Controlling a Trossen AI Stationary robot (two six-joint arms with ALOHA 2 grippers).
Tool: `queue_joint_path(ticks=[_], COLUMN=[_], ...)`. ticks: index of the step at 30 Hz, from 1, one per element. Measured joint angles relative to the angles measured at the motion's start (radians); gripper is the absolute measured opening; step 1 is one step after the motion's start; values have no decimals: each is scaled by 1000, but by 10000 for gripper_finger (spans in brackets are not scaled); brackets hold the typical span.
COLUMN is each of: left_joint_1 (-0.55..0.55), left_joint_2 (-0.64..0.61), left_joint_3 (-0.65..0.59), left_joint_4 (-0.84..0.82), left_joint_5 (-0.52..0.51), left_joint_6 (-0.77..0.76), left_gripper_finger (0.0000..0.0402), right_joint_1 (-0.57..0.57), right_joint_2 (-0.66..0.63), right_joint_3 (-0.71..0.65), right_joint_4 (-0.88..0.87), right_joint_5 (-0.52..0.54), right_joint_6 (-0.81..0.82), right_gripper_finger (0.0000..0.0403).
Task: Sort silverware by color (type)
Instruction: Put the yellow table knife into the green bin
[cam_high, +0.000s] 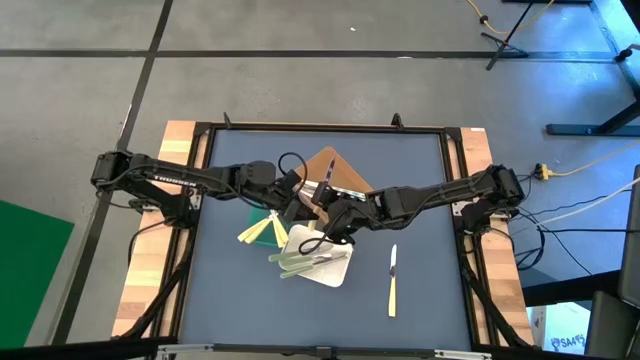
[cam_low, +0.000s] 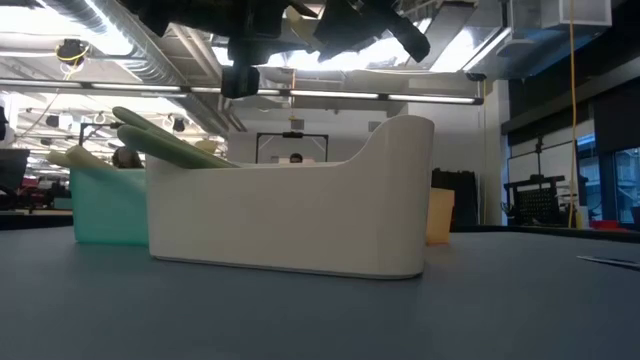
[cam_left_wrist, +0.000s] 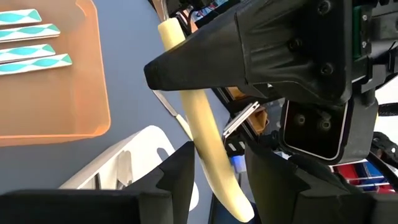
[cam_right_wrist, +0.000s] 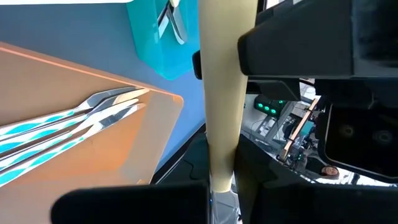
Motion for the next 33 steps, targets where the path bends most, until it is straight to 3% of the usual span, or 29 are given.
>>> queue_joint_path(ticks=[11,19,29,33], left_joint_1=[-8,-18,-30,-30], left_joint_2=[0,0,1,1], left_joint_3=[0,0,0,0], left_joint_4=[0,7,7,3], left_joint_5=[-55,-11,-34,-28], left_joint_6=[173,220,230,229], left_gripper_finger=[135,135,134,116], right_joint_1=[0,0,1,1], right_joint_2=[0,0,0,0], right_joint_3=[0,0,0,0], right_joint_4=[2,51,44,43], right_joint_5=[-40,-70,-82,-84], right_joint_6=[-57,-184,-177,-181], right_gripper_finger=[21,21,21,21])
